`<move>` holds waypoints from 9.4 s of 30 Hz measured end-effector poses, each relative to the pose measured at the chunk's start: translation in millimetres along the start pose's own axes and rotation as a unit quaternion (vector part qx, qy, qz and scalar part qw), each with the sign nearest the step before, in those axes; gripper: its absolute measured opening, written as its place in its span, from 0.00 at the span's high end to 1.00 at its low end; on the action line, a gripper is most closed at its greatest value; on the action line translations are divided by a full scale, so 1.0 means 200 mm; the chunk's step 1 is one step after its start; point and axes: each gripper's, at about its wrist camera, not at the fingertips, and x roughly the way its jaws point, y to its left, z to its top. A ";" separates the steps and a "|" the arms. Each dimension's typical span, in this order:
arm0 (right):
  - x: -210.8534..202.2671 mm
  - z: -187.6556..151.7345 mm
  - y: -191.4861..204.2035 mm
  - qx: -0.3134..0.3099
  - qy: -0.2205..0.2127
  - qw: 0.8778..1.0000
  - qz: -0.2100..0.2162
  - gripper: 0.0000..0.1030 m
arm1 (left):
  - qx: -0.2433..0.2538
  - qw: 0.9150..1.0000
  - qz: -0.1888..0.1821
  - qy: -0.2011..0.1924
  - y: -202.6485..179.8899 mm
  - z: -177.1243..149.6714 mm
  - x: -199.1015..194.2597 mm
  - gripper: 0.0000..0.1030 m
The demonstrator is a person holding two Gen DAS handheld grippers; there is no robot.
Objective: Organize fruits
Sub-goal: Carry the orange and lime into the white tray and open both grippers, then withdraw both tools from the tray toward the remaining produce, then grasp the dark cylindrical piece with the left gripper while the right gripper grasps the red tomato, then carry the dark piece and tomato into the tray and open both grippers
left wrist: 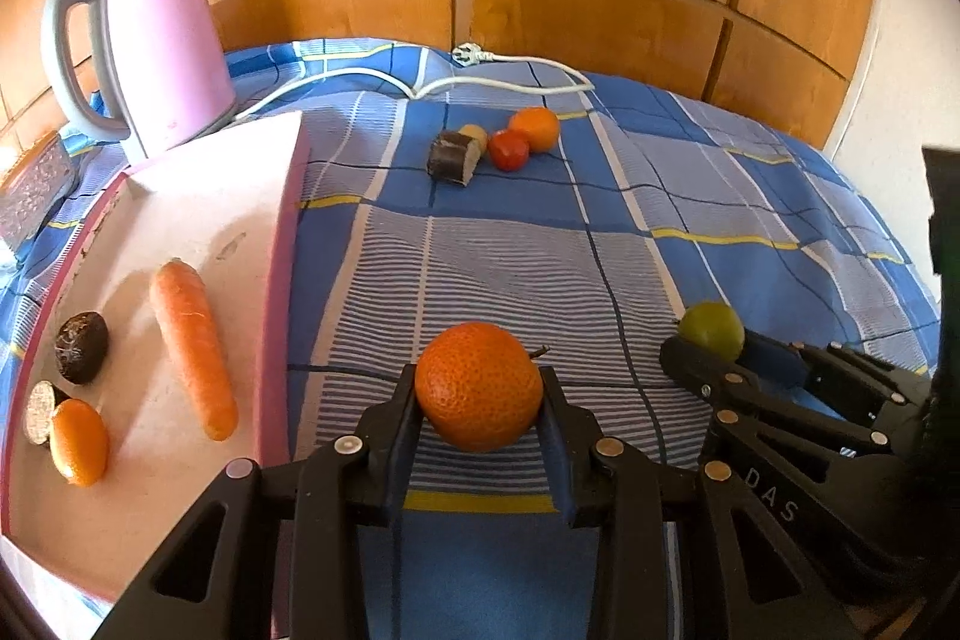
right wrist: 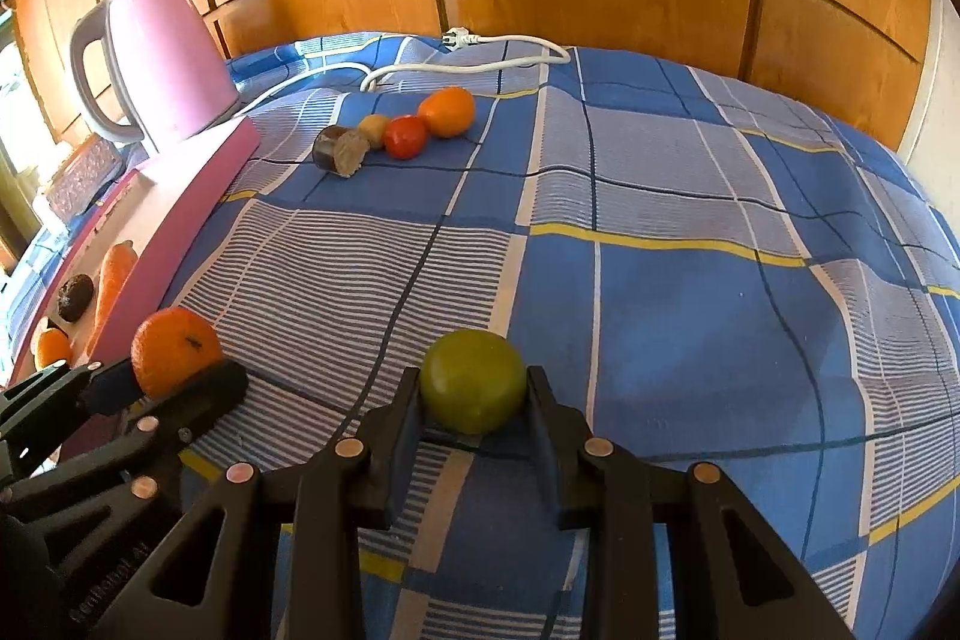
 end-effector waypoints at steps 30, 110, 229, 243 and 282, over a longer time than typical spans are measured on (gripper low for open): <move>-0.12 0.31 0.46 -0.069 -0.029 0.991 0.115 0.68 | -0.105 0.988 0.086 -0.080 0.68 0.23 -0.35 0.65; -0.13 0.28 0.04 0.037 -0.041 0.998 0.023 0.64 | -0.030 0.995 0.074 -0.053 0.28 0.16 -0.24 0.27; 0.05 0.03 0.21 -0.030 0.028 0.998 0.056 0.75 | -0.072 0.996 0.003 -0.048 0.31 0.06 -0.22 0.73; 0.04 -0.02 0.22 -0.048 -0.001 0.998 0.049 0.75 | -0.072 0.996 0.009 -0.060 0.32 0.02 -0.29 0.73; -0.09 0.32 0.83 -0.130 -0.022 0.974 0.184 0.76 | -0.166 0.982 0.036 -0.080 0.95 0.12 -0.27 0.72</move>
